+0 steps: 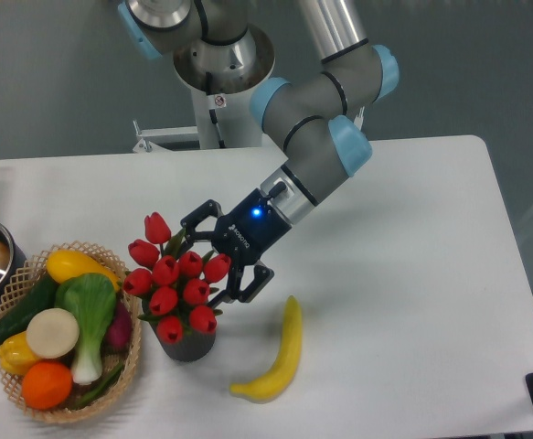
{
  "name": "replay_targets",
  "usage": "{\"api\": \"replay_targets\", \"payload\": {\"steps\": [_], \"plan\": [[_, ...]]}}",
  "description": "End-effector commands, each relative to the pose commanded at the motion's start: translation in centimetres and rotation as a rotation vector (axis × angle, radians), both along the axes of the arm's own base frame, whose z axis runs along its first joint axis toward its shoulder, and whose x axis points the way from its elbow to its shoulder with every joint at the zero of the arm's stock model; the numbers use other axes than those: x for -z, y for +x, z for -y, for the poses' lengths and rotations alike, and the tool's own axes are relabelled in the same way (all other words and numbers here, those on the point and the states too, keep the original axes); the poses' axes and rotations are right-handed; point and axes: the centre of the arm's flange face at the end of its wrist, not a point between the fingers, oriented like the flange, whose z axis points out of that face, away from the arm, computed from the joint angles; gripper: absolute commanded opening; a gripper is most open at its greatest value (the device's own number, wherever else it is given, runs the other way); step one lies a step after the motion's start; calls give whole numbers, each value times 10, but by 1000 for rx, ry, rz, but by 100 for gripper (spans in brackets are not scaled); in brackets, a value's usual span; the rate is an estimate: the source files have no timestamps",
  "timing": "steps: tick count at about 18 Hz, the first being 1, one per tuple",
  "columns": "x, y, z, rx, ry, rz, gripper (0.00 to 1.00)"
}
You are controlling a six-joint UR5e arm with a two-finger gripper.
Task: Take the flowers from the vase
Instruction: 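Position the gripper fingers around the tulip stems above the vase rim, then close the gripper on the tulip stems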
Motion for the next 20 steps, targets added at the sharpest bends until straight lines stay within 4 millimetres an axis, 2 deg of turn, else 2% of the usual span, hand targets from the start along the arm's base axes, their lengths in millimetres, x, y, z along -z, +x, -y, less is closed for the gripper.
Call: {"api": "replay_targets", "payload": {"steps": [5,9,15,18,20], "plan": [[-1,7,-10,21,3,-4,100],[-5,4,-17,29,12,-18,100],[0,11,-23,44,7,-10,100],[3,16,-26,53,5,-4,91],[3,16,-26,53,5,-4,76]]}}
